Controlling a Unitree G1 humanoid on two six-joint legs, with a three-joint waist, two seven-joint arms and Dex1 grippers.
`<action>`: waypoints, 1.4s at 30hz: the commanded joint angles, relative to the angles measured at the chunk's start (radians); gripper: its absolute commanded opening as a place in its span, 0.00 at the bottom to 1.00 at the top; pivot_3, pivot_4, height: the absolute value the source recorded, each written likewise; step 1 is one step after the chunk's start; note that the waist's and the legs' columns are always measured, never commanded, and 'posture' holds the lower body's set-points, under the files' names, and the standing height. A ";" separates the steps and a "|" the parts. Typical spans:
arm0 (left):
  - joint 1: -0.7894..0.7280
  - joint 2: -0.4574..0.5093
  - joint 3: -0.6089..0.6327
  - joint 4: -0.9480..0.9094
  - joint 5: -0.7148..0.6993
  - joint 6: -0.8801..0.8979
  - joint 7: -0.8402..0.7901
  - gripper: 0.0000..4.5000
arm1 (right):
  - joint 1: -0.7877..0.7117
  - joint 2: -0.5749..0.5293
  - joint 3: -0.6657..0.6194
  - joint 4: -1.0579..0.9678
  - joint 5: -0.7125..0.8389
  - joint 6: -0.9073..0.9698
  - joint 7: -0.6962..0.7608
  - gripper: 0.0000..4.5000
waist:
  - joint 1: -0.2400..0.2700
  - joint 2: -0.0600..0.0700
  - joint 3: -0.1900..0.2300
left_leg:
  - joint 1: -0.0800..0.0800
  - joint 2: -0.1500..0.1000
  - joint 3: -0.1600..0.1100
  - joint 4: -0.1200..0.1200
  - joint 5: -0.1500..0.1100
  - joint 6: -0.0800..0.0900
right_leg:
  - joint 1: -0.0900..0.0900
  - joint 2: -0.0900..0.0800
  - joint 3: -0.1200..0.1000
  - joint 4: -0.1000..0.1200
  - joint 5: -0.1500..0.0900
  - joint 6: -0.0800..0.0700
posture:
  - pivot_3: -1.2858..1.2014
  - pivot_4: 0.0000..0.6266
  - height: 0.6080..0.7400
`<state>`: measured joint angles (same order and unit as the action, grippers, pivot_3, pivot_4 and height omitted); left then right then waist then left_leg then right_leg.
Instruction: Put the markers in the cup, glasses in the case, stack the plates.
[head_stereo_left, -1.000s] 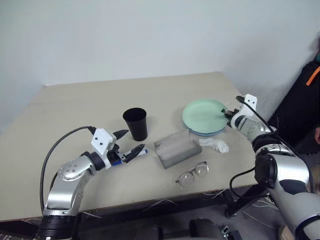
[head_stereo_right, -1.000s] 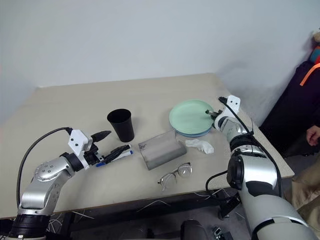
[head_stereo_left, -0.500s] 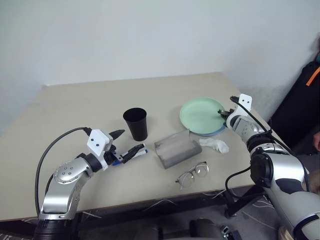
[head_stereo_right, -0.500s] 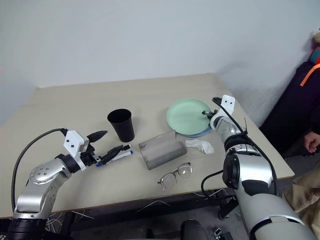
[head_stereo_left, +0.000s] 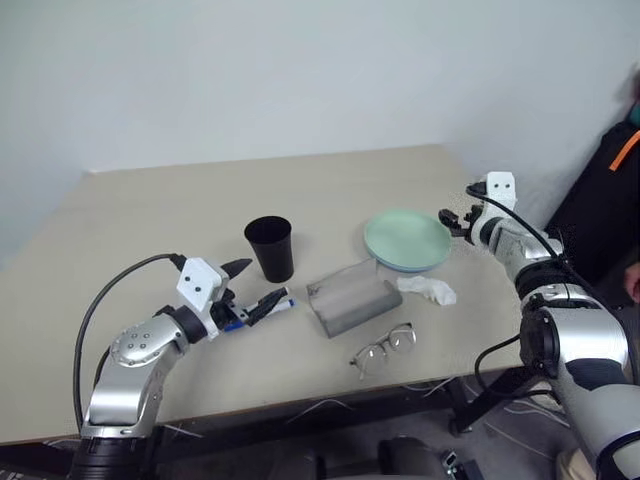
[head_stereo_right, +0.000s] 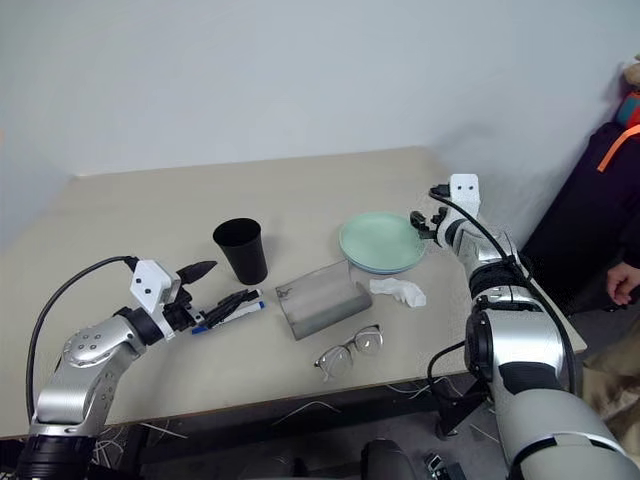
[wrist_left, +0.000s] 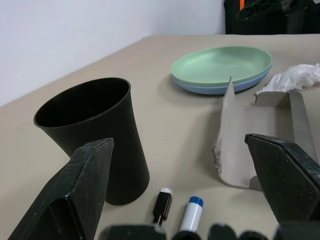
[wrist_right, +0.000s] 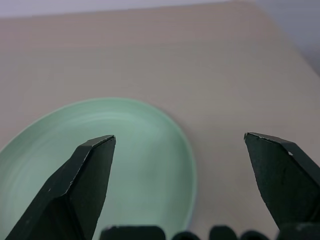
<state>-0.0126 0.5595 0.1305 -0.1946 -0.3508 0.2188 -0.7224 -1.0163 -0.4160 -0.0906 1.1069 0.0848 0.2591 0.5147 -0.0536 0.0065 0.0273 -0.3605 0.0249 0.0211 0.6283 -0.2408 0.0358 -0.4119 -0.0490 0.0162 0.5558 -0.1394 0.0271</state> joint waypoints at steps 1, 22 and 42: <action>-0.026 0.001 0.005 -0.022 -0.005 -0.005 0.000 1.00 | 0.070 -0.046 0.088 -0.213 -0.015 0.082 0.216 0.99 | 0.004 0.000 0.000 | 0.000 0.000 0.000 0.000 0.000 0.000 | 0.000 0.000 0.000 0.000 0.000 0.000 | 0.52 0.00 0.90; -0.029 0.002 0.012 -0.021 -0.005 -0.004 0.004 1.00 | 0.408 -0.181 0.227 -0.805 0.057 0.371 0.517 0.99 | 0.007 -0.001 0.000 | 0.000 0.000 0.001 0.002 -0.002 -0.004 | -0.001 -0.001 -0.002 0.002 0.000 0.000 | 0.52 0.00 0.90; -0.022 0.001 0.008 -0.024 -0.004 -0.001 0.004 1.00 | 0.401 -0.122 0.283 -0.609 -0.038 0.205 0.419 0.70 | 0.007 -0.001 0.000 | 0.000 0.000 0.001 0.002 -0.001 -0.001 | -0.001 -0.001 -0.002 0.002 0.000 0.000 | 0.52 0.00 0.90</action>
<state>-0.0262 0.5574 0.1265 -0.1862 -0.3505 0.2244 -0.7210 -0.5869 -0.5345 0.1937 0.5025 0.0635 0.4940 0.9438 -0.0469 0.0055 0.0274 -0.3604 0.0251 0.0219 0.6307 -0.2413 0.0348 -0.4129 -0.0495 0.0147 0.5577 -0.1396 0.0271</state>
